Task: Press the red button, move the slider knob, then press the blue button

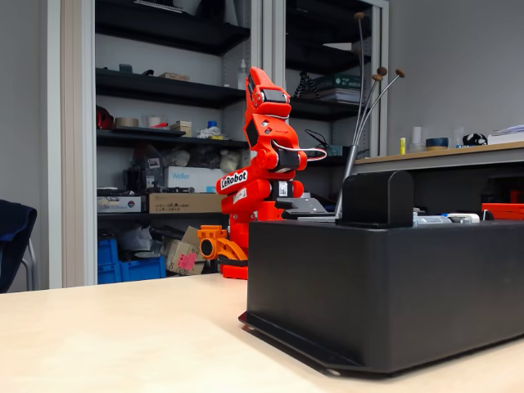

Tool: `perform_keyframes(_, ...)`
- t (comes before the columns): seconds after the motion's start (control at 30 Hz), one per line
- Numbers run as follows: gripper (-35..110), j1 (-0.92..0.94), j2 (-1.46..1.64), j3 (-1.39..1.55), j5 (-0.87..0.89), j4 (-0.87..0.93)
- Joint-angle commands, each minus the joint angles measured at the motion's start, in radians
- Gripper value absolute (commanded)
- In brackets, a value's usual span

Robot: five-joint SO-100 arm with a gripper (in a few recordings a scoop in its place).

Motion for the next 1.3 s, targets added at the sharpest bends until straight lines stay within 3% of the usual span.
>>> perform_keyframes(0.0, 0, 0.008, -0.005, 0.003, 0.083, -0.006)
perform_keyframes(0.1, 0, -0.005, -0.003, 0.003, 0.253, -0.006)
perform_keyframes(0.3, 0, -0.009, -0.003, 0.003, 0.086, 0.038)
perform_keyframes(0.57, 0, -0.009, -0.003, -0.043, 0.058, 0.288)
perform_keyframes(0.8, 0, -0.014, 0.000, -0.172, -0.025, 0.672)
perform_keyframes(1.1, 0, -0.057, 0.008, -0.416, -0.310, 1.301)
perform_keyframes(1.27, 0, -0.081, 0.005, -0.474, -0.451, 1.536)
